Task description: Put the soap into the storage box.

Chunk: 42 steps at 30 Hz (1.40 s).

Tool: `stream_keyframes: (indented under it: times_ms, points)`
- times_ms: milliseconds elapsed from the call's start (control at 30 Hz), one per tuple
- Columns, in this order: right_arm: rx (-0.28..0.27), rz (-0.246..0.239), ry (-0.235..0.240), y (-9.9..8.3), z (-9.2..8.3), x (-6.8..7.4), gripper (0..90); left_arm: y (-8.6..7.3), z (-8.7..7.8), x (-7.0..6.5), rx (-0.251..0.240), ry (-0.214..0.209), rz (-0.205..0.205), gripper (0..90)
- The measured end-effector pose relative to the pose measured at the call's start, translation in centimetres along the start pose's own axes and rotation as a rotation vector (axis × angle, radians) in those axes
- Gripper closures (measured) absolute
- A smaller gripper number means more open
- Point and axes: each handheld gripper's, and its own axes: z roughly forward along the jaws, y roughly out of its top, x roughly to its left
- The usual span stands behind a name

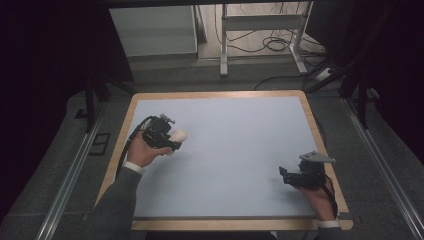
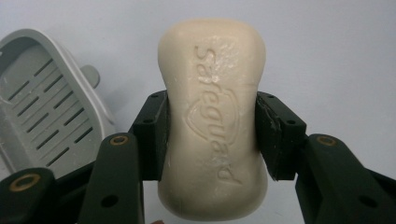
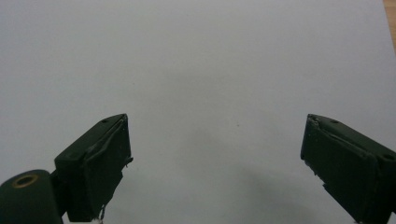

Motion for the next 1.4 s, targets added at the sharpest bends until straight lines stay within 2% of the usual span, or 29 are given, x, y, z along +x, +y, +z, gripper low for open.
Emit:
stream_keyframes:
  times_ms: [767,967,1200,1400]
  points:
    - [-0.003,0.006,0.0,0.0,-0.1,-0.1,8.4,0.7,-0.3,3.3,0.001,0.037,-0.064,49.5]
    - [-0.003,0.004,-0.001,0.0,-0.1,-0.1,8.4,0.6,-0.3,4.3,0.0,0.052,-0.1,49.5]
    - [0.002,0.003,0.001,0.0,0.0,-0.1,8.4,0.6,-0.2,5.2,-0.002,0.057,-0.119,49.5]
    - [0.0,0.007,-0.003,0.0,-0.1,-0.2,8.4,0.6,-0.1,6.3,-0.011,0.065,-0.16,49.5]
